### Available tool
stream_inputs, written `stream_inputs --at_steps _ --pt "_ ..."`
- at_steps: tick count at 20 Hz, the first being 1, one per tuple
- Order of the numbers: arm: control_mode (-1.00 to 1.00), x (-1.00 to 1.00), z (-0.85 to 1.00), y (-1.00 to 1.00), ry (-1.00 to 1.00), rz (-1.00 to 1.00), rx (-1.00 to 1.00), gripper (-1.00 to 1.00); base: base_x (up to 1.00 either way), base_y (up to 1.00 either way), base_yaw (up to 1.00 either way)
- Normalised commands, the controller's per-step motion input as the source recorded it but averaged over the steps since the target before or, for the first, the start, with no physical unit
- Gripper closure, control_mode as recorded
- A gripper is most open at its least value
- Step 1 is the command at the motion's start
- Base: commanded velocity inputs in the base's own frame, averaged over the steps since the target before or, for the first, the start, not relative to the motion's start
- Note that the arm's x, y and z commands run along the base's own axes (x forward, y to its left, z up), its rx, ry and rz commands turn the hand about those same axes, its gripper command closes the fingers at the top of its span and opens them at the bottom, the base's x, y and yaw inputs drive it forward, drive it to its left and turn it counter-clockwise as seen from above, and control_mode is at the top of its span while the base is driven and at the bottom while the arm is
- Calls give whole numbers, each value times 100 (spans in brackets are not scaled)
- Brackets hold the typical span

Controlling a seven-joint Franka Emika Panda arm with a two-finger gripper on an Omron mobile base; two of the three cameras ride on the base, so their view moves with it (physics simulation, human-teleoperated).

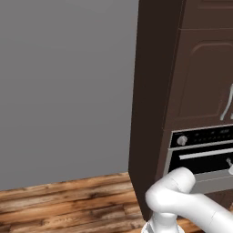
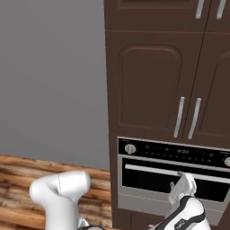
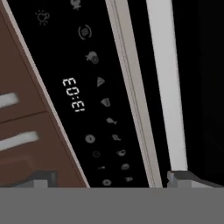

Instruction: Take the fish from the oven and place it on the plate on the counter.

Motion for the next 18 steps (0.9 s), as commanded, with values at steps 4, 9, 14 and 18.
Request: stream_inputs --at_steps 4,9,14,18 --pt "-100 33 0 -11 2 3 0 -100 0 0 0" --pt "-100 27 -2 -10 1 1 0 -100 0 0 0" --pt "-100 9 -23 -13 0 0 0 -100 0 0 0" --pt "-100 32 -29 -9 0 0 0 -100 0 0 0"
